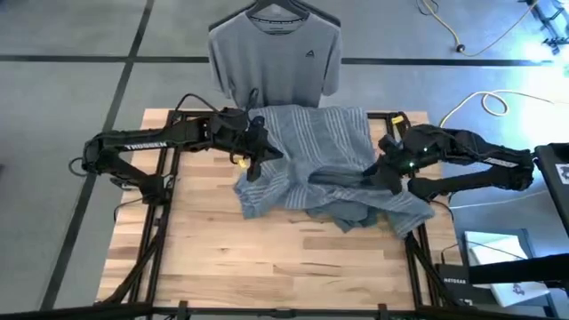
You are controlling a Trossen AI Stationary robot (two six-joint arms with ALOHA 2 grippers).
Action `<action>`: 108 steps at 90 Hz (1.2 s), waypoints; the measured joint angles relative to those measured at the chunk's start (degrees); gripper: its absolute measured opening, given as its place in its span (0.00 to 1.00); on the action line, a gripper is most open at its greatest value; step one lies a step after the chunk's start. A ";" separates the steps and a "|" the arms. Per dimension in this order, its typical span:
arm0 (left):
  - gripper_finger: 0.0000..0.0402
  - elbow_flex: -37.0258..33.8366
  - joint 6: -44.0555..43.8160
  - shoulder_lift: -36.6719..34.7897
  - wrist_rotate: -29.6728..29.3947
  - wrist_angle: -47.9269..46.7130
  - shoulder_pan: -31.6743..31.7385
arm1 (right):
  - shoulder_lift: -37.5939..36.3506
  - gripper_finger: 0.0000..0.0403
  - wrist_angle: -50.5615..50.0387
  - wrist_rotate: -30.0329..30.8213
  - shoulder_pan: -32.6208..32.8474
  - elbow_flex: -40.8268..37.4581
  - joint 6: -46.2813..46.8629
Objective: Unhang clothes
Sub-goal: Remove the polo shirt from the hanger
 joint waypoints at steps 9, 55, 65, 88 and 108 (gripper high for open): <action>0.01 0.00 -0.20 0.00 0.42 0.22 0.85 | 0.03 0.64 -1.74 1.72 -0.02 0.00 -0.99; 0.31 0.02 -8.19 11.26 5.95 18.36 -3.67 | 5.72 0.58 3.92 4.88 -0.02 0.02 -6.31; 0.47 0.03 -10.56 13.43 7.70 23.92 -4.10 | 7.31 0.56 4.24 4.73 -0.02 0.02 -7.36; 0.74 6.39 -7.58 22.14 8.01 23.97 -6.43 | 8.65 0.55 12.00 3.31 -0.02 0.02 -8.58; 0.75 11.55 -7.26 27.26 5.28 24.40 -7.85 | 9.13 0.55 14.30 3.85 -0.02 0.02 -8.74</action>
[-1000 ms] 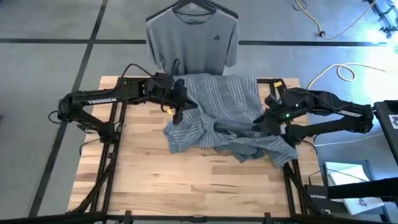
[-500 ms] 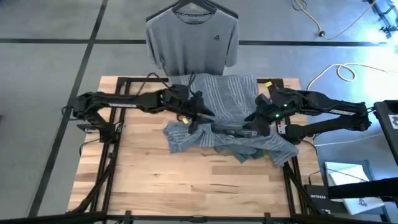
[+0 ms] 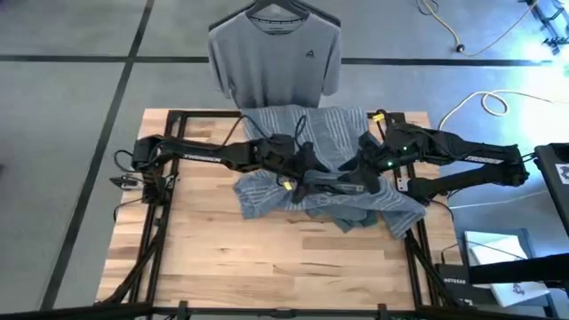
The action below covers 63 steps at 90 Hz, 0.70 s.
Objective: Unhang clothes
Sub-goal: Remove the polo shirt from the hanger
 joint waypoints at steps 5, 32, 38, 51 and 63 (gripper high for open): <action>0.75 0.17 0.31 0.80 0.79 -0.57 -0.16 | 0.09 0.55 -0.04 0.32 0.00 0.00 0.00; 0.73 0.69 6.05 0.91 -8.34 -3.88 -1.42 | 0.23 0.55 0.27 1.00 0.00 0.00 -0.15; 0.68 0.76 6.03 0.98 -8.22 -4.80 -1.40 | 0.47 0.55 0.46 0.99 0.00 0.00 -0.18; 0.50 0.71 4.75 1.26 -7.36 -7.92 -1.42 | 1.16 0.55 1.54 0.93 0.00 0.00 -0.40; 0.27 0.71 4.52 1.24 -7.23 -7.64 -1.44 | 2.11 0.55 1.66 0.44 0.00 0.00 -0.63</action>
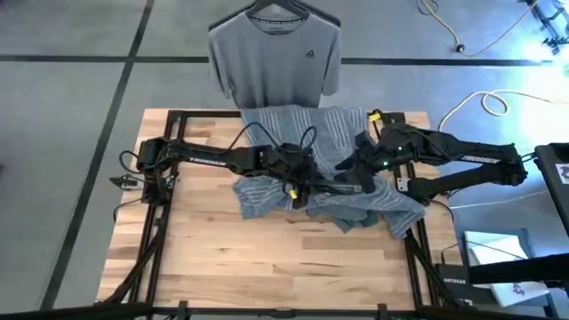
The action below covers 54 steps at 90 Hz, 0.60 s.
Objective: Unhang clothes
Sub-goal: Remove the polo shirt from the hanger
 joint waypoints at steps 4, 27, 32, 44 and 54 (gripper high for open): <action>0.19 0.00 -0.40 0.00 -0.03 -0.13 0.02 | 0.19 0.55 0.18 -0.16 0.00 0.00 -0.22; 0.06 -0.04 -0.49 -0.70 1.46 -0.42 -0.04 | 1.20 0.55 -0.09 -1.47 0.09 0.07 -9.03; 0.06 -0.04 -0.43 -0.85 1.30 -0.08 -0.02 | 1.23 0.55 -0.89 -1.07 0.09 0.07 -11.37; 0.06 -0.04 -0.64 -1.01 1.18 -0.39 0.04 | 0.82 0.55 -3.04 0.33 0.04 0.07 -16.30; 0.06 -0.04 -0.68 -1.07 1.16 -0.68 0.04 | -0.08 0.55 -5.99 3.59 0.07 0.07 -19.02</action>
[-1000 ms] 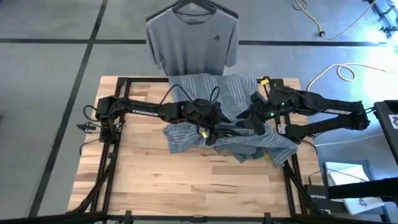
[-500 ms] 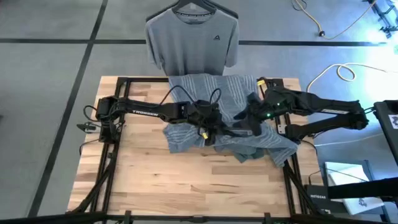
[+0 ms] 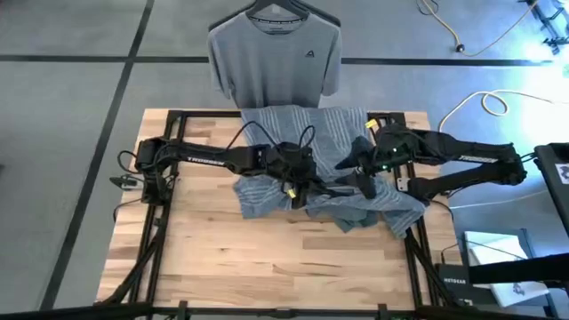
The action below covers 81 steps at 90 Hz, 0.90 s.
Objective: Unhang clothes
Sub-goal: Remove the polo shirt from the hanger
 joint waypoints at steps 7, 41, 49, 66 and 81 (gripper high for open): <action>0.06 0.00 0.32 -0.02 -0.13 -0.85 0.02 | -0.91 0.55 -2.29 2.42 0.00 -0.04 -2.15; 0.06 0.33 0.44 -0.22 0.91 0.49 0.57 | -8.85 0.55 -8.41 4.34 -0.02 -0.11 -2.90; 0.06 0.26 0.39 -0.20 0.97 1.37 0.55 | -9.44 0.55 -11.01 4.38 -0.02 -0.11 -1.50; 0.06 0.17 0.03 -0.20 1.89 1.76 0.90 | -9.33 0.55 -12.82 0.51 -0.11 -0.11 2.05; 0.06 -0.11 0.06 -0.09 2.32 -0.10 0.83 | -7.15 0.55 -15.19 -1.35 -0.04 -0.09 1.94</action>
